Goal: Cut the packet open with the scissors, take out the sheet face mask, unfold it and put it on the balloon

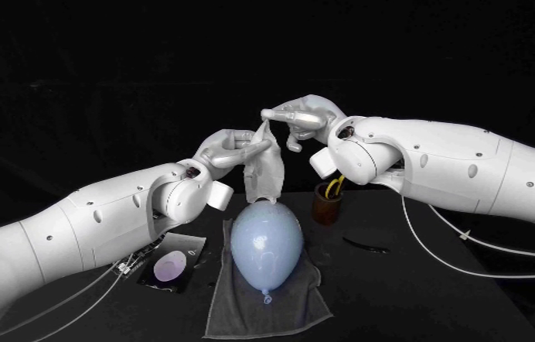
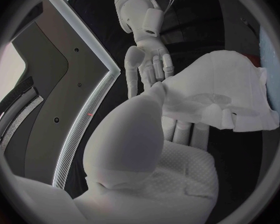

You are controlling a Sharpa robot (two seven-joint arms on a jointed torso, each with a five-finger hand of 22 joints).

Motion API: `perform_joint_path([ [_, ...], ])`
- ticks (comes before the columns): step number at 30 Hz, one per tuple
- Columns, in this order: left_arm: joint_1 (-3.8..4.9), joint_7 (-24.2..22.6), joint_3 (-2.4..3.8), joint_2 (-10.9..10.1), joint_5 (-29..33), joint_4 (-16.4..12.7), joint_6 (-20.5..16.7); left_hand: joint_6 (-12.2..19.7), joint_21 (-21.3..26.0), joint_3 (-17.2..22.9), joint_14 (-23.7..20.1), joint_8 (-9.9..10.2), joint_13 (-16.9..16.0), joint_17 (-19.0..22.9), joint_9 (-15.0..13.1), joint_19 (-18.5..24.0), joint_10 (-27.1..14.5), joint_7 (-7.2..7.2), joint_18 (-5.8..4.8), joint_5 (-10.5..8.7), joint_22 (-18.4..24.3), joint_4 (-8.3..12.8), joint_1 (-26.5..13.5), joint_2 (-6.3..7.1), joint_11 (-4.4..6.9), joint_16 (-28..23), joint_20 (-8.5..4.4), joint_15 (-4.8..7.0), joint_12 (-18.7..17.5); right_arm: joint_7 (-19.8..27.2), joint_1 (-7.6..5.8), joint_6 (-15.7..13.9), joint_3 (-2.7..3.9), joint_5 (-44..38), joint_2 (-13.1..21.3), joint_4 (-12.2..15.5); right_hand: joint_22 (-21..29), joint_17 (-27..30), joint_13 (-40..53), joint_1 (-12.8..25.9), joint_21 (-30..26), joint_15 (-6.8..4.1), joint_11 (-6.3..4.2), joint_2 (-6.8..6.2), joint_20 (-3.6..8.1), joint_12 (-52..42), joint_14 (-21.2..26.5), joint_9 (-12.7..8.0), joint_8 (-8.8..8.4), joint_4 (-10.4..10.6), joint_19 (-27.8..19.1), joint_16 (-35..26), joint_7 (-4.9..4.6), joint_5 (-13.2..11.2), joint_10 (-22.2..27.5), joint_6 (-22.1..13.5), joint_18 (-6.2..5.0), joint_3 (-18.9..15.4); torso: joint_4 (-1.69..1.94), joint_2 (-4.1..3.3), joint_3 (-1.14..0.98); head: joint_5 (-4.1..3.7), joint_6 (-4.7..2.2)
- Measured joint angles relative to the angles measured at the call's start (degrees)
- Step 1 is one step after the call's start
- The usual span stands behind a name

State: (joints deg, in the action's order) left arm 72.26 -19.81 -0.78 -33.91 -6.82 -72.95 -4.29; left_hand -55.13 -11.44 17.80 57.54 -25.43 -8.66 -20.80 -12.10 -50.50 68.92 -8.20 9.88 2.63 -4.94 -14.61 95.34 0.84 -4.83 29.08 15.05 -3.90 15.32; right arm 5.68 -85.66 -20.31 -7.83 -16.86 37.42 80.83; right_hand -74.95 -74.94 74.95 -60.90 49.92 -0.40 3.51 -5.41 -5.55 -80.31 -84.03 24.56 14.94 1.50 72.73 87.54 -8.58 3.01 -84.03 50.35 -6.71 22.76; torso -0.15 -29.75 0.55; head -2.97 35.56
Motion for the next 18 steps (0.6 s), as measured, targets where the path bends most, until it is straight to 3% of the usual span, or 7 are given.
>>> perform_joint_path([
  [11, 0.01, 0.3, -0.01, -0.5, 0.0, -0.6, 1.0, 1.0, -0.3, 3.7, 0.0, 0.0, -0.4, -0.5, -0.6, 0.0, 0.0, -0.20, -0.10, 0.00, 0.0, -1.4, -3.3, -0.60, -0.01, 0.8, 0.00, -0.01, 0.4, -1.9, -0.08, 1.3, -0.03, -4.8, 3.4, 0.6, 0.0, 0.0, 0.0, 0.0, 0.1, 0.00, 0.00, 0.00, 0.00, 0.0, 0.0, -0.2, -0.22, 0.9, 0.0, -0.1, 0.00, 0.0, 0.0, 0.0, -0.36, -1.1, 0.01, 0.01, 0.03, 0.18, -0.16],
  [18, 0.01, 0.3, -0.01, -1.0, 0.0, -1.0, 1.5, 1.1, -0.3, 5.1, 0.0, 0.0, -0.6, -0.8, -0.7, 0.0, 0.0, -0.11, -0.14, 0.00, 0.0, -1.6, -5.2, -0.54, -0.01, 1.1, 0.01, -0.01, 0.8, -2.9, -0.12, 2.1, -0.12, -7.0, 6.5, 3.4, 0.0, 0.0, 0.0, -1.5, 2.7, 0.00, -0.01, 0.63, 0.00, -2.5, 0.0, -0.3, -0.22, 2.0, 1.3, 0.4, 0.49, 0.0, 0.0, 1.8, -0.35, -2.5, 0.02, -0.02, 0.03, 0.37, -0.27],
])
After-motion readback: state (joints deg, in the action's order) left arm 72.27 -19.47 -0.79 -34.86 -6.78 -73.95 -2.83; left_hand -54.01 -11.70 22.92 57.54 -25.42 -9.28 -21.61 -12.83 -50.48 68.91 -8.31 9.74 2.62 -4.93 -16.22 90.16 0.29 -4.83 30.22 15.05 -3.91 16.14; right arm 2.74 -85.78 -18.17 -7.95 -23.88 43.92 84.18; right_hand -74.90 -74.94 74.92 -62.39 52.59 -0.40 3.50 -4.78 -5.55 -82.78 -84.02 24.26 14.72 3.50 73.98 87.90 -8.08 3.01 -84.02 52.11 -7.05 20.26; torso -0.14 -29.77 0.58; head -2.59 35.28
